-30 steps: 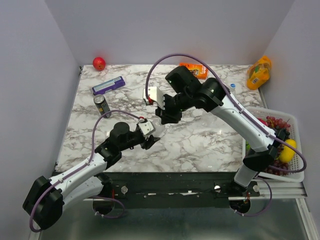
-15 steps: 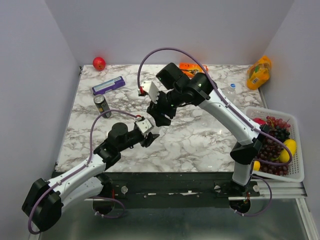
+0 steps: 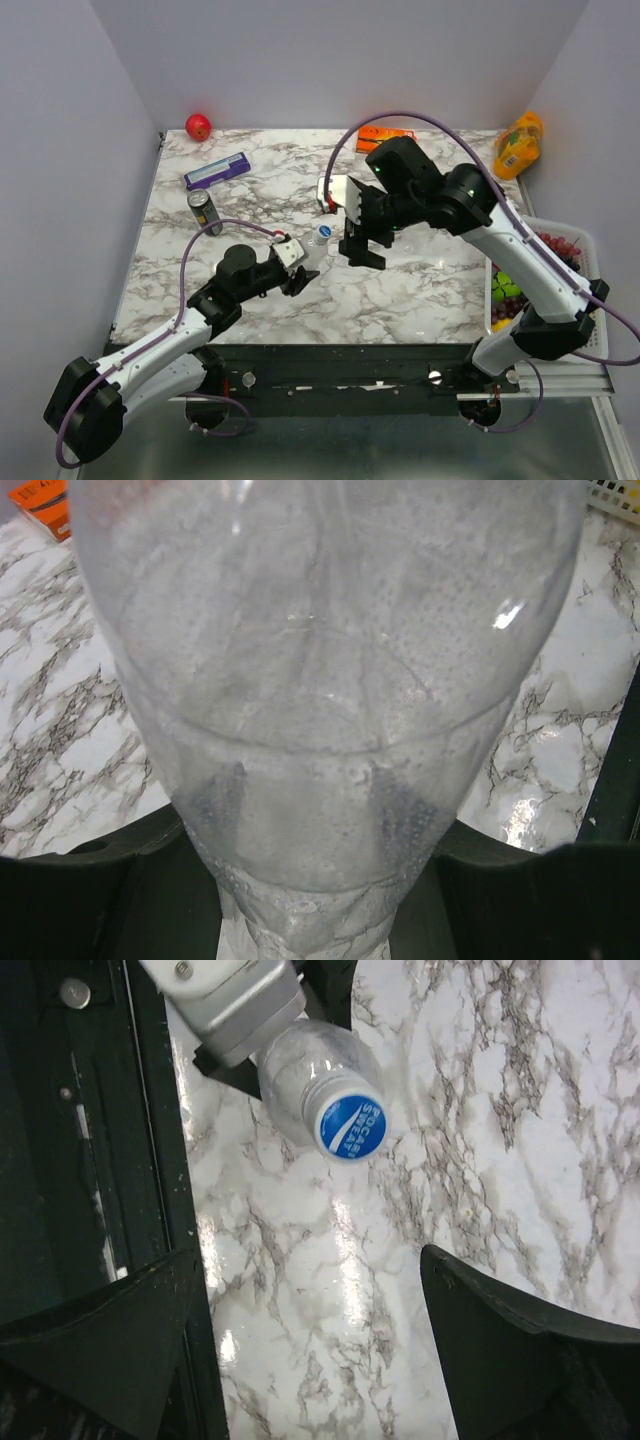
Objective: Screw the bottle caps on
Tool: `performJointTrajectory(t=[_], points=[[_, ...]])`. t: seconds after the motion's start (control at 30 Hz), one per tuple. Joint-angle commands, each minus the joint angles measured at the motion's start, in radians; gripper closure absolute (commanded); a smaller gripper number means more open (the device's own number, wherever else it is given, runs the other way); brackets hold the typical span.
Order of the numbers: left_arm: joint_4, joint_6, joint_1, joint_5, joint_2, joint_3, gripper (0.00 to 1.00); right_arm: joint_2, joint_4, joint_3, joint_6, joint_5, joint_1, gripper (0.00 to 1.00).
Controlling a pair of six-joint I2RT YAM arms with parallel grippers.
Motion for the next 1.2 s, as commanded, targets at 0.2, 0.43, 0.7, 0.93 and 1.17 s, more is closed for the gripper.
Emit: performJointTrajectory(t=[0.2, 0.43, 0.7, 0.93, 1.17], points=[[-0.067, 0.083, -0.001, 0.143, 0.006, 0.059, 1.0, -0.005, 0.155, -0.028, -0.216, -0.098, -0.005, 0.0], [-0.09, 0.091, -0.001, 0.166, 0.014, 0.081, 1.0, 0.034, 0.102, 0.009, -0.3, -0.245, -0.005, 0.01], [-0.049, -0.035, 0.019, 0.179, 0.015, 0.096, 1.0, 0.001, 0.084, -0.064, -0.356, -0.253, -0.005, 0.0], [-0.018, -0.098, 0.041, 0.183, 0.029, 0.107, 1.0, -0.011, 0.092, -0.101, -0.351, -0.228, -0.005, 0.0], [0.009, -0.201, 0.087, 0.183, 0.038, 0.116, 1.0, -0.048, 0.088, -0.165, -0.337, -0.181, -0.005, 0.0]])
